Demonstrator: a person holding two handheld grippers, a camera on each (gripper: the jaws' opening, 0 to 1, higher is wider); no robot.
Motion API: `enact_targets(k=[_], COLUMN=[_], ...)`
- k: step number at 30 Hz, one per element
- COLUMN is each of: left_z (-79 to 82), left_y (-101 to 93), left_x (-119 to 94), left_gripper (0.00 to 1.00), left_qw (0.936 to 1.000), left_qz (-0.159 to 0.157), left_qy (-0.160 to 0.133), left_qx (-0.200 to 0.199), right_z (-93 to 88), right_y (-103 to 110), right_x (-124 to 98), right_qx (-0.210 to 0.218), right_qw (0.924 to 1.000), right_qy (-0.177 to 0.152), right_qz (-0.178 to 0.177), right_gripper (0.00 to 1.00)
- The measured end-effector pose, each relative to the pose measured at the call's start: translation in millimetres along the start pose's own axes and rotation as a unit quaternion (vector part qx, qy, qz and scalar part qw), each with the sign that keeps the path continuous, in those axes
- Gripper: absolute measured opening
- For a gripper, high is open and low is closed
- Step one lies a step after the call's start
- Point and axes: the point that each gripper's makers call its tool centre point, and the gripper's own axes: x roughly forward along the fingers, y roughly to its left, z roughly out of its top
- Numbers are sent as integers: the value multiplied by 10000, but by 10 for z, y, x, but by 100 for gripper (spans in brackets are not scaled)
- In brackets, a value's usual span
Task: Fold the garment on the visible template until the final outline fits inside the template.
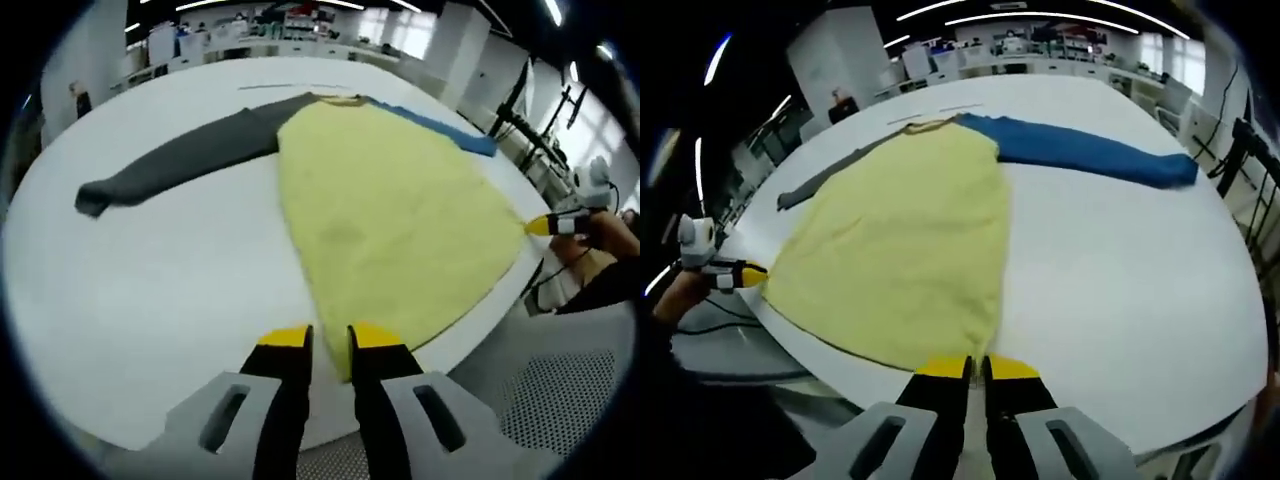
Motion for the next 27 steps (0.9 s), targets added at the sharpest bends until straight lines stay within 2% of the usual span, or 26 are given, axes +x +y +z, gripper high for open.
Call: enact_targets(k=[3, 5, 9, 15, 16, 19, 24, 27], left_z=[48, 107, 201, 296, 332, 363, 408, 421], left_y=[-19, -32, -31, -19, -32, -36, -54, -53], left_x=[-33, -60, -106, -140, -154, -163, -176, -179], left_gripper=[22, 27, 44, 68, 70, 78, 88, 94], left_qw=[9997, 9991, 9977, 9954, 9941, 9931, 9916, 9913], left_qz=[-138, -194, -198, -168, -202, -214, -229, -198], left_qy=[-180, -370, -613, -821, -917, -972, -1043, -1060], left_qx=[-92, 32, 198, 462, 543, 627, 734, 751], right_z=[56, 116, 204, 362, 410, 533, 725, 849], right_y=[5, 10, -13, -103, -136, -236, -451, -606], right_x=[-25, -41, -58, -105, -128, -171, -190, -194], right_qx=[-36, -86, -28, 67, 41, -76, -10, -107], right_qw=[9999, 9996, 9989, 9975, 9972, 9962, 9948, 9930], right_qy=[-118, -265, -459, -695, -748, -872, -1013, -1163], right_qz=[9, 29, 65, 78, 48, -46, -77, -195], right_gripper=[16, 21, 36, 47, 48, 53, 69, 75])
